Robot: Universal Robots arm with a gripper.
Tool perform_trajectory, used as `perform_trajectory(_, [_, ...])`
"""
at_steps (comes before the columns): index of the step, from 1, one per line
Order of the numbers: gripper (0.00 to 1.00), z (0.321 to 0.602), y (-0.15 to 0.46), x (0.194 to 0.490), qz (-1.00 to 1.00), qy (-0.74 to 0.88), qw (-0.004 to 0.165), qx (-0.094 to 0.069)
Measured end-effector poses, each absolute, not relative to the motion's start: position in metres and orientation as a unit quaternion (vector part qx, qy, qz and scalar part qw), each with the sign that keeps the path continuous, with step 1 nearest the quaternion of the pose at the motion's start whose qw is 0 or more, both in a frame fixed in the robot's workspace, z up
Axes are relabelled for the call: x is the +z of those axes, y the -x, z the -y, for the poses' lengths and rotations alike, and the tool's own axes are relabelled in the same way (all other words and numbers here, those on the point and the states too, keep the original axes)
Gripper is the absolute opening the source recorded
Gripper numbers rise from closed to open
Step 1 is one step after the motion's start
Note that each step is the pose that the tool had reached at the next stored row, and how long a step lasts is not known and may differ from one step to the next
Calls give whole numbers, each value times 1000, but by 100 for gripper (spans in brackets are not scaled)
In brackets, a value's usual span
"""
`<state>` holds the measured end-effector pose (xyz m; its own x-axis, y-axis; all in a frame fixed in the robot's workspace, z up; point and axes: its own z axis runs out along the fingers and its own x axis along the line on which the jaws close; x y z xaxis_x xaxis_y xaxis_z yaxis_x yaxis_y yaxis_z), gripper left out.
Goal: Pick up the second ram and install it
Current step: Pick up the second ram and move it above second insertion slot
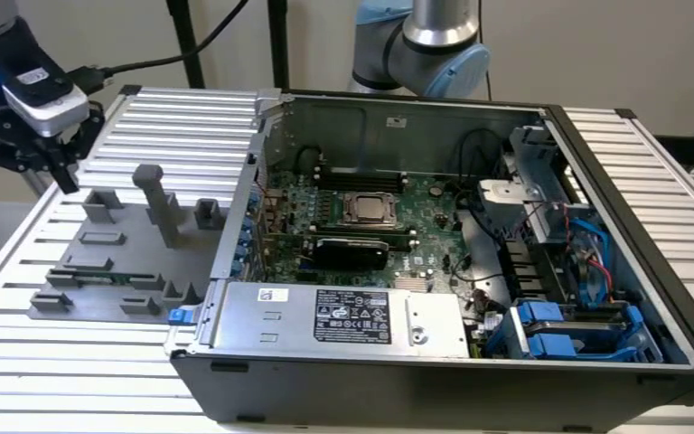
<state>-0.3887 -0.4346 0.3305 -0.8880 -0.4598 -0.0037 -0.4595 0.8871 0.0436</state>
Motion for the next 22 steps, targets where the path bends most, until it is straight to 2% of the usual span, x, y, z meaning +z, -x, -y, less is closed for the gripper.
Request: perform_trajectory(22, [0, 435, 389, 312, 906, -423, 8, -17])
